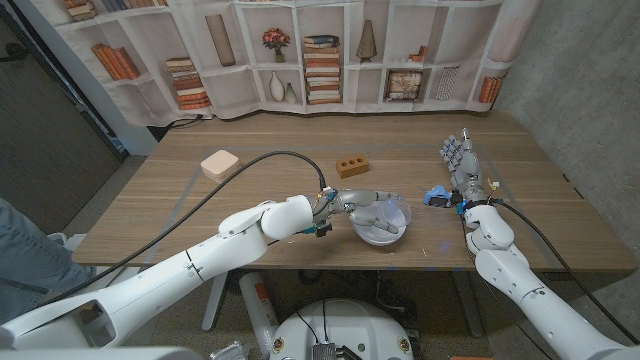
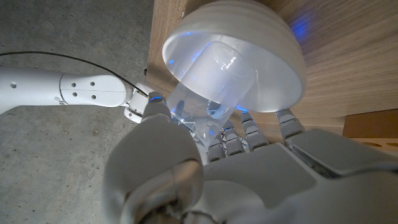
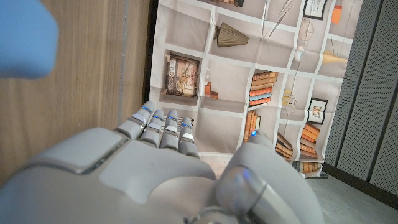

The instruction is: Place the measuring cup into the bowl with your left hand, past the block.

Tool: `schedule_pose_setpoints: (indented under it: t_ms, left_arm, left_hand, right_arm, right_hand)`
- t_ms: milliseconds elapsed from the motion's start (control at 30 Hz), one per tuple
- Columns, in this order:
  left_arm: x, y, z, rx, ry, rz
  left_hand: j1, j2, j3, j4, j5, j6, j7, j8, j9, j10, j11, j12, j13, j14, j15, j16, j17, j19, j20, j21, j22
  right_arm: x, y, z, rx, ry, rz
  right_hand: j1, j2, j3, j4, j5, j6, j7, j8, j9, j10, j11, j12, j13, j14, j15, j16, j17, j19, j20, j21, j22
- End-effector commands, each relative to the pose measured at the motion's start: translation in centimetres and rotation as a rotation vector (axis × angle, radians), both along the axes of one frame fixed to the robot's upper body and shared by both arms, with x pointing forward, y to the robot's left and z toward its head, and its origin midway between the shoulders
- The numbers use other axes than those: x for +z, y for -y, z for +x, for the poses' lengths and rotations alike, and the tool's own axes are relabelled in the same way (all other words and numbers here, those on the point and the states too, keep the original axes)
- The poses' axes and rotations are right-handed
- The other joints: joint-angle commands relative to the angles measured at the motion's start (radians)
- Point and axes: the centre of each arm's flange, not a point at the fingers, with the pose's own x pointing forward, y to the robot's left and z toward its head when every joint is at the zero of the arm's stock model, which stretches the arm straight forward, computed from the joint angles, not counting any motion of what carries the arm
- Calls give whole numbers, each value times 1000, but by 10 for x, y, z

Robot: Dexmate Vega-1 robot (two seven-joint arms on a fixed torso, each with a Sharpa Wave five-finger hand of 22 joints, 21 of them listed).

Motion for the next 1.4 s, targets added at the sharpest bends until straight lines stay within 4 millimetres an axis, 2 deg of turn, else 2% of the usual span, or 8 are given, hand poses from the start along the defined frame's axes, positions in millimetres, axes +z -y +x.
schedule_pose_setpoints:
  t_ms: [33,133,300,567,633,1400]
  left_arm:
    - [4,-7,-8,16,24,-9]
    - [4,-10,-10,27,29,-15]
    - [3,-17,-11,46,27,-32]
    - [4,-24,-10,63,28,-40]
    - [4,-25,-10,65,28,-41]
    - [11,-26,-4,64,25,-35]
  left_hand:
    - [-8,1,-5,1,11,-4,1,5,5,-5,3,3,6,-7,1,0,5,-9,5,-3,3]
    - [-10,0,-7,1,11,-4,8,7,5,-5,4,4,6,-7,2,1,5,-11,5,-3,3]
    - [-13,-3,-10,3,12,-5,20,11,5,-12,22,6,5,-9,5,3,5,-12,5,-2,3]
    - [-21,-8,-17,5,14,-21,51,10,5,-22,42,9,4,-18,13,4,5,-16,5,0,3]
    - [-25,-12,-21,6,16,-37,67,7,4,-31,49,9,3,-26,19,3,5,-19,5,0,3]
    - [-44,-23,-37,14,23,-74,83,7,4,-69,64,7,1,-56,30,2,5,-40,6,-3,3]
  right_arm:
    - [-1,-1,-3,1,-2,-6]
    - [-1,-1,-3,0,-2,-8]
    - [0,-2,-2,2,-4,-12]
    - [3,-8,2,11,-6,-18]
    - [3,-9,2,11,-7,-20]
    - [6,-8,2,-2,-8,-18]
  right_hand:
    - [4,10,-2,1,-3,6,-3,0,3,8,2,4,3,3,5,-4,3,-1,6,-4,3]
    - [4,10,-2,1,-3,7,-6,0,3,8,2,4,3,3,6,-4,3,-1,5,-4,3]
    - [4,10,-2,1,-3,8,-4,0,3,7,1,4,3,3,6,-4,3,-1,5,-4,3]
    - [4,11,-3,0,-3,8,-4,0,3,7,1,3,3,3,6,-3,3,-2,6,-4,3]
    - [4,11,-3,0,-3,8,-4,0,3,8,1,3,3,2,6,-4,3,-2,6,-5,3]
    - [5,12,-5,-2,-3,8,-6,0,3,8,3,3,3,1,5,-4,3,-3,7,-5,3]
